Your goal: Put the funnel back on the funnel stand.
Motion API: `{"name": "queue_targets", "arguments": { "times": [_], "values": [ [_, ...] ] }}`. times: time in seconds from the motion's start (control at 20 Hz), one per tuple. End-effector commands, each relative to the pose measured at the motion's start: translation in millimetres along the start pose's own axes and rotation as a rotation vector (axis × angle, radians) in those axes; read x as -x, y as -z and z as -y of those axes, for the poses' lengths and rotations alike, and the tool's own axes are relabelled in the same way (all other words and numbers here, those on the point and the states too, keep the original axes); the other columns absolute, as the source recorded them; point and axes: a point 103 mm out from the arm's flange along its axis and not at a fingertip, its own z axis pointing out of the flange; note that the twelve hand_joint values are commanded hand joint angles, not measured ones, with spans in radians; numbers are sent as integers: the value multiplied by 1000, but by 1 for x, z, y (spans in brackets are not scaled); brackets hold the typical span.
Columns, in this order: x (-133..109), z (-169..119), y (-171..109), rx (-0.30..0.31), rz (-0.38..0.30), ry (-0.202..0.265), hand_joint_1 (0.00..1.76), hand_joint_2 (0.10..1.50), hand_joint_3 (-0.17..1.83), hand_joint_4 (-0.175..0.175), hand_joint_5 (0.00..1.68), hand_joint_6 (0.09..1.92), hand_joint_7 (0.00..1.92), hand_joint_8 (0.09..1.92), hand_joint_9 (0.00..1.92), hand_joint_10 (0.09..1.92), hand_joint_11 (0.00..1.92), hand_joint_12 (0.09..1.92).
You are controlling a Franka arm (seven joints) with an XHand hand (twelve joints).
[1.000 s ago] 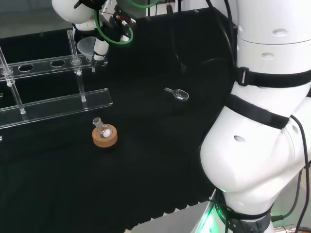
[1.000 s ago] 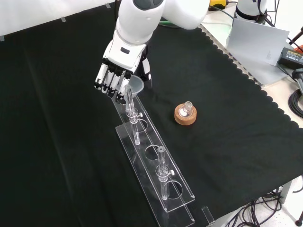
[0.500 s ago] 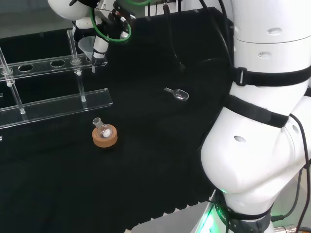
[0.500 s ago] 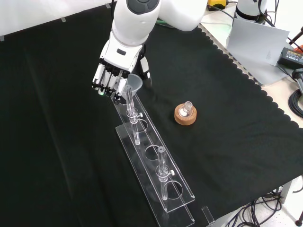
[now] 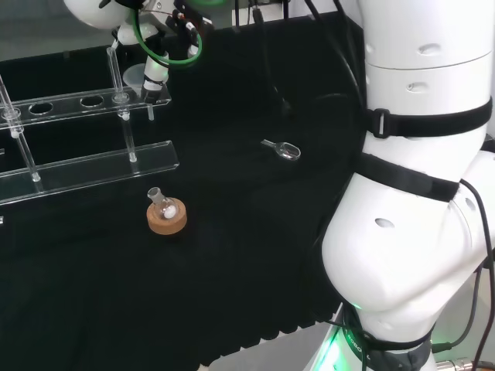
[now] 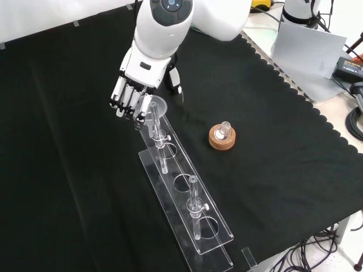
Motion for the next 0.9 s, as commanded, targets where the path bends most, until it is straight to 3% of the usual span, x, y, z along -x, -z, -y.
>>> {"name": "queue_targets", "arguments": {
  "times": [0.05,0.45,0.55,0.7,0.9],
  "values": [
    [3,3,3,-27,-8,-29,506,623,137,45,375,87,776,87,504,536,0,1480],
    [20,19,11,17,-74,-85,495,624,130,35,314,87,734,87,477,549,0,1474],
    [25,28,11,34,-130,-122,494,624,129,34,310,87,730,87,475,552,0,1473],
    [30,48,13,119,-218,-192,494,624,128,33,308,87,728,87,475,556,0,1472],
    [30,79,16,188,-309,-262,496,625,126,32,306,87,728,87,476,560,0,1472]
  ]
}}
